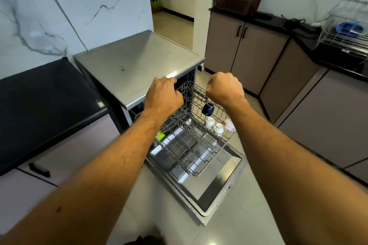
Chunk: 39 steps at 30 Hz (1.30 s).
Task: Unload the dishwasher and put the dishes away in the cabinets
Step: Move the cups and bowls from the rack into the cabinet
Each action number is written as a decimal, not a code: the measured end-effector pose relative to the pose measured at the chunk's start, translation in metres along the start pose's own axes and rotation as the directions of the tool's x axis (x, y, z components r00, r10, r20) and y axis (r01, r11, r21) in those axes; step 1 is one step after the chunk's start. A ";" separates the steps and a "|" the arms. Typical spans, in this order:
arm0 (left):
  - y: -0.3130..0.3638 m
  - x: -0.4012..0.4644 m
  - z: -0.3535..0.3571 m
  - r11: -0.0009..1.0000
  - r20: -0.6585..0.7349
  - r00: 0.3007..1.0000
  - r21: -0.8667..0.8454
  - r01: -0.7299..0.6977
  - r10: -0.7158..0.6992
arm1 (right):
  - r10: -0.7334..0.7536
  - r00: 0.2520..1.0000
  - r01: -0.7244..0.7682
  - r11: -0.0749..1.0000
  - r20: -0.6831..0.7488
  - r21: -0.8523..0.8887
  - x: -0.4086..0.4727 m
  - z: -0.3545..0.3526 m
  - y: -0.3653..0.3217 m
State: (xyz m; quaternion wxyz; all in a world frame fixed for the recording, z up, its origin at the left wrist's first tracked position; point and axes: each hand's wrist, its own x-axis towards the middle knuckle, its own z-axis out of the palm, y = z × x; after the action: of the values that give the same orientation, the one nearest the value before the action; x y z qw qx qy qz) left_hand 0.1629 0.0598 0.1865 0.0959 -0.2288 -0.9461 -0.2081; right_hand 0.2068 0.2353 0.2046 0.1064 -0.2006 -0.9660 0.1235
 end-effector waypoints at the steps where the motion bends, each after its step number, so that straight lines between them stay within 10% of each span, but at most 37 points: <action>1: 0.003 0.005 0.007 1.000 0.016 1.000 -0.004 0.003 -0.003 | 0.010 1.000 -0.010 1.000 0.018 0.007 0.004 0.005 0.008; 29: 0.022 0.168 0.224 0.988 0.337 0.941 -0.147 0.037 0.015 | 0.251 0.926 -0.272 0.962 0.282 0.036 0.170 0.150 0.167; 39: 0.038 0.191 0.344 0.954 0.530 0.836 -0.153 0.259 -0.142 | 0.211 0.836 -0.272 0.961 0.507 0.048 0.193 0.256 0.235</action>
State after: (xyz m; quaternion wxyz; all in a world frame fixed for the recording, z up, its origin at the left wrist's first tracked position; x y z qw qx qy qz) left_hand -0.0166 0.3166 -0.0555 -0.2076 -0.1841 -0.9273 -0.2512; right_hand 0.0536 0.4735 -0.0741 -0.1507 -0.2755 -0.9185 0.2403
